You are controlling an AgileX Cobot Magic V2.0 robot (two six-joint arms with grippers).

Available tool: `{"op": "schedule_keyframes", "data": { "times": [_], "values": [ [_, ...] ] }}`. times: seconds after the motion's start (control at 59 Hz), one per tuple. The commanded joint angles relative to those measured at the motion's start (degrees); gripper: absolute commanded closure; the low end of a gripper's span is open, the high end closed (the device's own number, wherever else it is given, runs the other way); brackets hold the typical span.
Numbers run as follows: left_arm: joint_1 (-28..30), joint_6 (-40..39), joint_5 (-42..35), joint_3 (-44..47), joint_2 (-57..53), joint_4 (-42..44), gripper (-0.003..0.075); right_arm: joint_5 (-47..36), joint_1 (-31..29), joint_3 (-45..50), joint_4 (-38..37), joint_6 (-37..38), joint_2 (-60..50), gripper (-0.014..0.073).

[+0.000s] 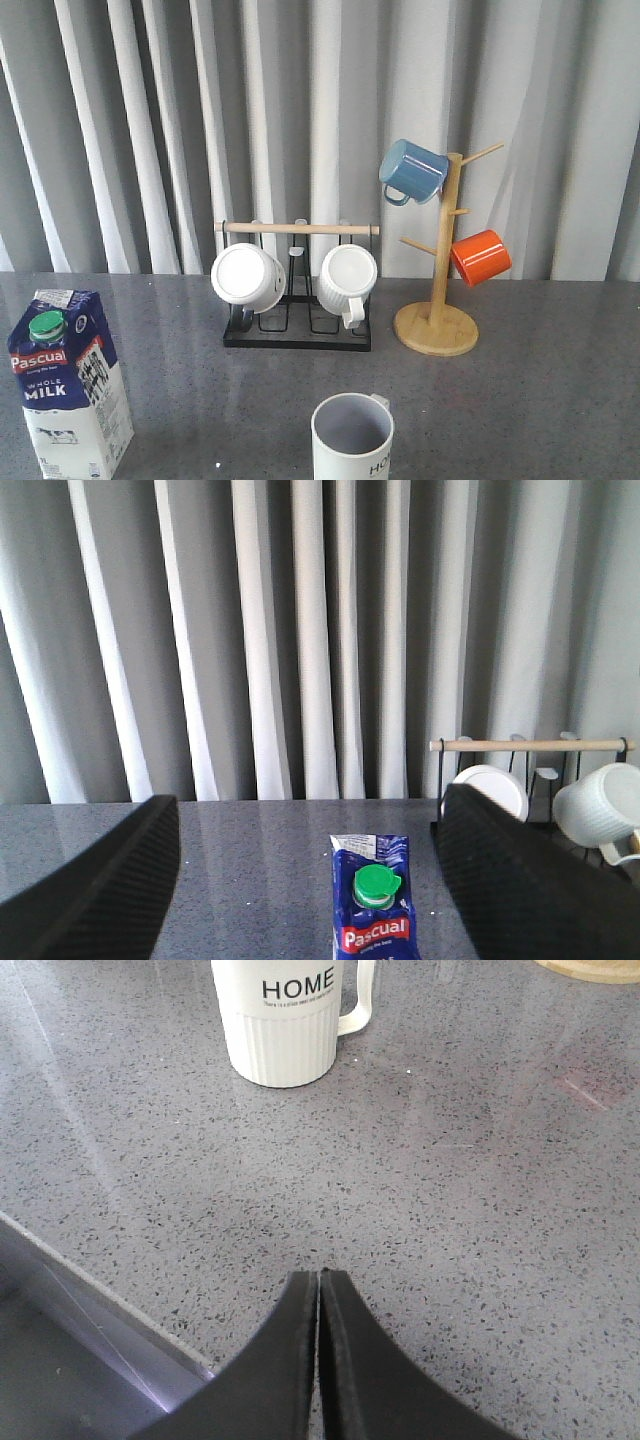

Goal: Place milk next to cup
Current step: 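Move the left gripper above the milk carton's green-capped top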

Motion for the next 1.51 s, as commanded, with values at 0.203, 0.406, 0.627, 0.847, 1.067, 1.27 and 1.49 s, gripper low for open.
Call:
{"op": "schedule_keyframes", "data": {
  "times": [0.203, 0.406, 0.627, 0.847, 1.067, 1.27, 1.49],
  "values": [
    [-0.1, 6.6, 5.1, -13.9, 12.8, -0.5, 0.0164, -3.3, -0.1, -1.6, 0.6, 0.1, 0.2, 0.0597],
    [-0.1, 6.4, 4.6, -13.9, 13.5, -1.2, 0.0164, -3.3, -0.1, -1.6, 0.6, 0.1, 0.2, 0.0597],
    [-0.1, 9.1, 6.8, -16.3, 17.8, -10.3, 0.0164, -3.1, -0.1, -1.6, 0.6, 0.1, 0.2, 0.0597],
    [-0.1, 11.2, 12.7, -24.0, 30.2, -12.5, 0.0164, -2.2, -0.1, -1.6, 0.6, 0.1, 0.2, 0.0597],
    [-0.1, 11.2, 16.9, -31.5, 39.2, -15.4, 0.0165, -1.6, -0.1, -1.6, 0.7, 0.1, 0.2, 0.0597],
    [-0.2, 10.9, 19.4, -33.2, 43.8, -15.5, 0.0165, -1.3, -0.1, -1.6, 0.7, 0.1, 0.2, 0.0597],
    [-0.2, 10.8, 21.8, -33.2, 47.5, -17.2, 0.0165, -1.4, -0.1, -1.6, 0.7, 0.1, 0.2, 0.0597]
  ]
}}
